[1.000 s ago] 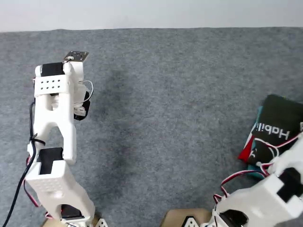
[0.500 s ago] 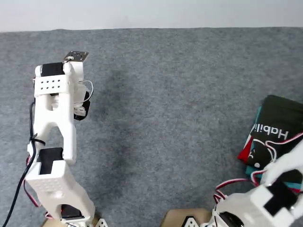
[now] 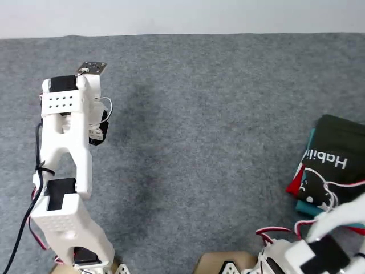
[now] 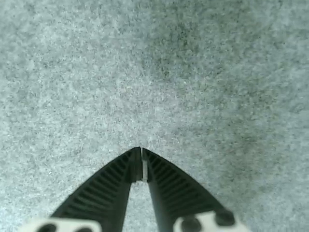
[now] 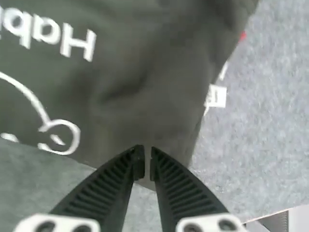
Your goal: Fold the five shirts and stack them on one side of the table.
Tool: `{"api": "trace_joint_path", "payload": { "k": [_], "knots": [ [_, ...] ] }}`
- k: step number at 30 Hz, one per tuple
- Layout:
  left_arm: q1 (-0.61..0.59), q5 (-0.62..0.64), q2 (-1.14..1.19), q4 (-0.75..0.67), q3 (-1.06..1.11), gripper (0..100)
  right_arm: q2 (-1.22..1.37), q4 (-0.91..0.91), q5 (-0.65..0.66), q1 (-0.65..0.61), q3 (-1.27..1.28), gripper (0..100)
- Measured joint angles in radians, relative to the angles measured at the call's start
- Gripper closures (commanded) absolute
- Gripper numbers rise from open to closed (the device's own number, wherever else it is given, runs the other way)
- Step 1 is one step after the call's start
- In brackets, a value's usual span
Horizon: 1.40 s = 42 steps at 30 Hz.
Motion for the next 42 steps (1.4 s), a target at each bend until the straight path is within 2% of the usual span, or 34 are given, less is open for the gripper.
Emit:
{"api": "trace_joint_path", "payload": {
  "k": [5, 8, 12, 17, 21, 26, 34, 38, 42],
  "knots": [
    [0.0, 0.0, 0.0, 0.0, 0.0, 99, 0.127, -0.19, 0.028, 0.097, 0.075, 96.2],
    [0.0, 0.0, 0.0, 0.0, 0.0, 99, 0.206, -0.245, 0.029, 0.115, 0.08, 96.2],
    [0.0, 0.0, 0.0, 0.0, 0.0, 99, 0.23, -0.235, 0.029, 0.117, 0.049, 96.2],
    [0.0, 0.0, 0.0, 0.0, 0.0, 99, 0.183, -0.129, -0.005, 0.097, -0.035, 96.2],
    [0.0, 0.0, 0.0, 0.0, 0.0, 99, 0.101, -0.043, -0.023, 0.023, -0.072, 96.2],
    [0.0, 0.0, 0.0, 0.0, 0.0, 99, 0.072, -0.029, -0.121, -0.121, -0.072, 96.2],
    [0.0, 0.0, 0.0, 0.0, 0.0, 99, 0.198, -0.221, -0.275, -0.322, -0.072, 96.2],
    [0.0, 0.0, 0.0, 0.0, 0.0, 99, 0.305, -0.296, -0.288, -0.345, -0.072, 96.2],
    [0.0, 0.0, -0.034, 0.0, 0.003, 99, 0.315, -0.206, -0.288, -0.347, -0.132, 96.2]
  ]
}}
